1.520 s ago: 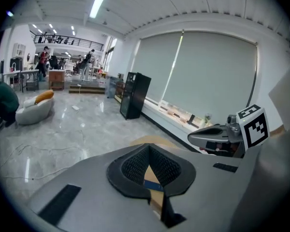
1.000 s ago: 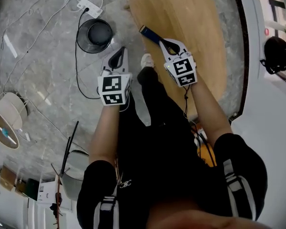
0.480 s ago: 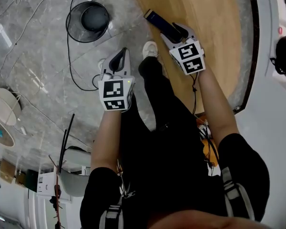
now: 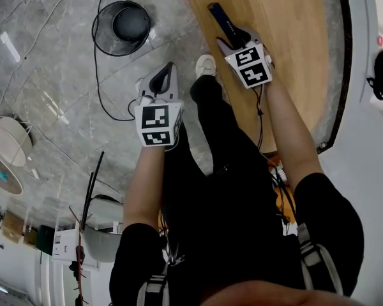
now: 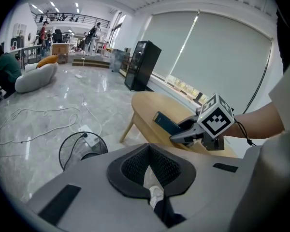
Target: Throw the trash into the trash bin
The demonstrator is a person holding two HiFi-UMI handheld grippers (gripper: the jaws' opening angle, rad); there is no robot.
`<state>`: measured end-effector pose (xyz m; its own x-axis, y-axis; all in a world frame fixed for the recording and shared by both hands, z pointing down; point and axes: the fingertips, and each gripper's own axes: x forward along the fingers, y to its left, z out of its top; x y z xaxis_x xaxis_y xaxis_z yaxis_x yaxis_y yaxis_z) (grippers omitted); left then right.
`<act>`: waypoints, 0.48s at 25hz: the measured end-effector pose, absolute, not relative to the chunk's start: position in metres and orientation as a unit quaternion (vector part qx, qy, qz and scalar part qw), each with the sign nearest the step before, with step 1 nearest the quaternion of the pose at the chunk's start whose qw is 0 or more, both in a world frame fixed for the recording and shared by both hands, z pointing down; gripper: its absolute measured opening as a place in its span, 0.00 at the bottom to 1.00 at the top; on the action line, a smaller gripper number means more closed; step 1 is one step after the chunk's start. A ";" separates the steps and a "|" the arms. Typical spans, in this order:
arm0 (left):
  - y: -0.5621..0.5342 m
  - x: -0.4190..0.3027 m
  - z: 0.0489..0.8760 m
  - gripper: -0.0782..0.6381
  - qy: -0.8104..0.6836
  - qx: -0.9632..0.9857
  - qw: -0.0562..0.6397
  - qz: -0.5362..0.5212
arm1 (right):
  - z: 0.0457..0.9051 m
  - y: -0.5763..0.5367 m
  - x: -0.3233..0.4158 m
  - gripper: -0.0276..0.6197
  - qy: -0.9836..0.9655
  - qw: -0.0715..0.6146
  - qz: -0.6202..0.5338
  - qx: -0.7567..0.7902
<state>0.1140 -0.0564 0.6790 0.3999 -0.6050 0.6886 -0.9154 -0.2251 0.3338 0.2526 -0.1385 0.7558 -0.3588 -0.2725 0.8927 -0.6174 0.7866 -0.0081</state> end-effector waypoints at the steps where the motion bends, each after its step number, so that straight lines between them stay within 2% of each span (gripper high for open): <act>1: -0.058 0.114 0.678 0.13 -0.506 0.754 0.363 0.212 | 0.757 -0.138 0.253 0.36 -0.806 0.495 0.170 0.276; 2: -0.059 0.115 0.678 0.13 -0.505 0.754 0.361 0.213 | 0.756 -0.137 0.253 0.35 -0.807 0.494 0.166 0.280; 3: -0.058 0.115 0.679 0.13 -0.503 0.756 0.360 0.215 | 0.755 -0.138 0.254 0.30 -0.807 0.491 0.161 0.287; 4: -0.057 0.115 0.680 0.13 -0.502 0.756 0.360 0.217 | 0.753 -0.139 0.255 0.20 -0.806 0.487 0.156 0.297; 12: -0.063 0.113 0.679 0.13 -0.508 0.753 0.360 0.215 | 0.738 -0.145 0.248 0.18 -0.816 0.452 0.165 0.321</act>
<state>0.1128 -0.0625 0.6792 0.3915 -0.6101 0.6888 -0.9192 -0.2248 0.3234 0.2482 -0.1450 0.7375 -0.3858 -0.3739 0.8434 -0.6730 0.7394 0.0199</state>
